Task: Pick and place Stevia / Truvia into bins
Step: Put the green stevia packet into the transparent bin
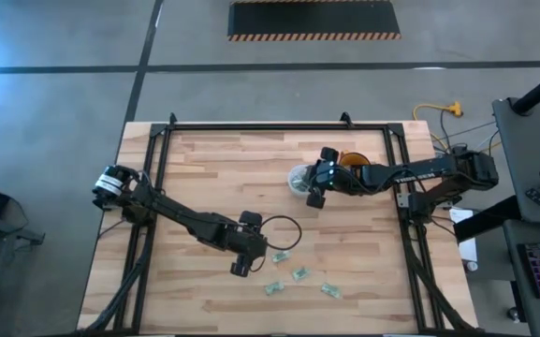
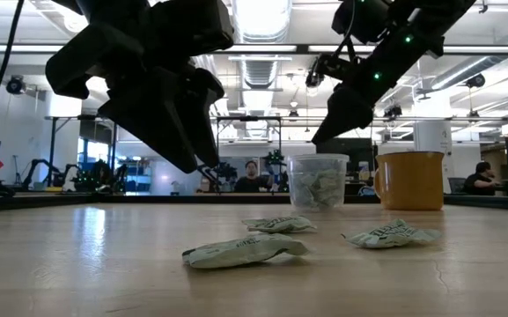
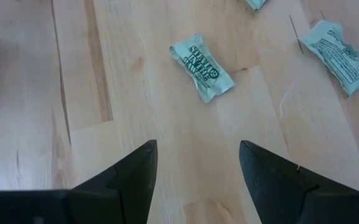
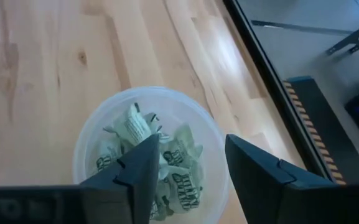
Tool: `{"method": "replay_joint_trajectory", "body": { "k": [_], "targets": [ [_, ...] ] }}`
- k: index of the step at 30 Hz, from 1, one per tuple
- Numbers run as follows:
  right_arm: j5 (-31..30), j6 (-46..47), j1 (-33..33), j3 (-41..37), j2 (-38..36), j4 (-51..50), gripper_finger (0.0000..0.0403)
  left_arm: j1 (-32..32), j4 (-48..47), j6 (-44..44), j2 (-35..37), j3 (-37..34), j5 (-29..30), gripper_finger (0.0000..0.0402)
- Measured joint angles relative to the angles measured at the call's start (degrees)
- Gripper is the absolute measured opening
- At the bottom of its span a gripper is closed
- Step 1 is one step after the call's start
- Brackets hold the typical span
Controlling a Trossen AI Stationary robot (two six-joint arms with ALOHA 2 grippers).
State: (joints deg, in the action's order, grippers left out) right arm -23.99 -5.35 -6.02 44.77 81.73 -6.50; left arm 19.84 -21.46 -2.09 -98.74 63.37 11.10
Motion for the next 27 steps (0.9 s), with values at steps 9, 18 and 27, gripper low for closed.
{"method": "replay_joint_trajectory", "body": {
  "k": [9, 18, 27],
  "targets": [
    [0.0, 0.8, 0.3, 0.0, -1.4, -3.7, 0.0158, -0.4, 15.2, 7.3, -1.3, -1.2, 0.7, 0.0210],
    [0.5, 7.4, 5.0, 0.0, -12.7, -15.2, 0.0144, -2.0, 16.3, -1.5, -4.3, -1.5, -6.3, 0.0210],
    [0.5, 11.7, 19.1, 0.0, -26.6, -19.6, 0.0137, -3.1, 18.5, -5.0, -7.9, -1.1, -6.3, 0.0210]
  ]
}}
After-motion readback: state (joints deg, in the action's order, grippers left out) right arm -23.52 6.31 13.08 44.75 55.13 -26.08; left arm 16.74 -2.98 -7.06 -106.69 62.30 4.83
